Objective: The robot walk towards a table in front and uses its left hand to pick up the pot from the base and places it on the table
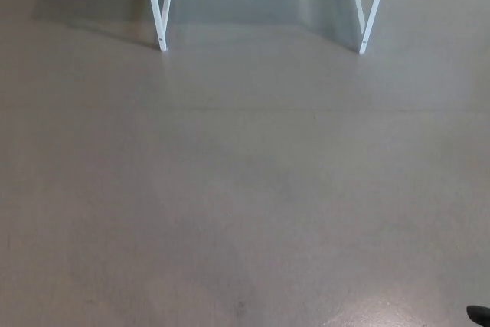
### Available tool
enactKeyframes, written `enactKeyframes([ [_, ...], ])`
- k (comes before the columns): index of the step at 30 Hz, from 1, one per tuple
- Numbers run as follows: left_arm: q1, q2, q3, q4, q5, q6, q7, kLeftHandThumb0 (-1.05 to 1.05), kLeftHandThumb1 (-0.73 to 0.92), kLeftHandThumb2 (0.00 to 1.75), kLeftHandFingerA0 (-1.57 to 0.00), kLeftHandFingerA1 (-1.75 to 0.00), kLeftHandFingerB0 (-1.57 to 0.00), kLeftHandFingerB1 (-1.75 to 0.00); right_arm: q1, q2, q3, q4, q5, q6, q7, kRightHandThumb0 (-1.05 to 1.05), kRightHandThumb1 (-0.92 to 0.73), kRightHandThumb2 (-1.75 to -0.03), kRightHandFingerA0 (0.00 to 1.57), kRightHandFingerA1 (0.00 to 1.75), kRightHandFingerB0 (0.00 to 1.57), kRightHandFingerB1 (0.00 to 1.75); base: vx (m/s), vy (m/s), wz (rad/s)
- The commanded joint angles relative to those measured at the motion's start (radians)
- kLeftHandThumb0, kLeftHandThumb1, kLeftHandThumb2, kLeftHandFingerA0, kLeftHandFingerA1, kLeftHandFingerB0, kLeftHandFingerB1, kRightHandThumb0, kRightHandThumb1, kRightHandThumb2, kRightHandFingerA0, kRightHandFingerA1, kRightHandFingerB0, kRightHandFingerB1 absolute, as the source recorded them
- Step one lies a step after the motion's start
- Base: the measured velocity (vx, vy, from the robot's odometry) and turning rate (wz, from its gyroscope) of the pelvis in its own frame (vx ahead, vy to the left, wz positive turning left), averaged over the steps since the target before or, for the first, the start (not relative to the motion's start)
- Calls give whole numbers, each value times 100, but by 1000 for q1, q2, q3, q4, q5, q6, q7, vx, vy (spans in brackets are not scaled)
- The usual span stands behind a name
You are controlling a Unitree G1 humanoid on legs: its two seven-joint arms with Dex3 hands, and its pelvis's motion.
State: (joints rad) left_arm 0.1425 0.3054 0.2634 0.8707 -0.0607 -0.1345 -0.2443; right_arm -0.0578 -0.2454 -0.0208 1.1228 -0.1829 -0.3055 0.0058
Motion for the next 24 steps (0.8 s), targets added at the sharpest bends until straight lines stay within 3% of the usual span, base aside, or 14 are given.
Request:
enactKeyframes([
  [1,13,21,8,8,-25,-63,-43,-27,59,62,-25,-35,-22,-33,5,-23,-11,38,14,-96,-18,-23,-88,-70,29,42,13,35,0,0,0],
  [24,80,23,7,72,-43,-143,-98,-24,62,62,-20,-35,-17,-32,97,-20,-5,81,10,-158,-31,-18,-85,-68,32,40,13,34,-7,19,4],
])
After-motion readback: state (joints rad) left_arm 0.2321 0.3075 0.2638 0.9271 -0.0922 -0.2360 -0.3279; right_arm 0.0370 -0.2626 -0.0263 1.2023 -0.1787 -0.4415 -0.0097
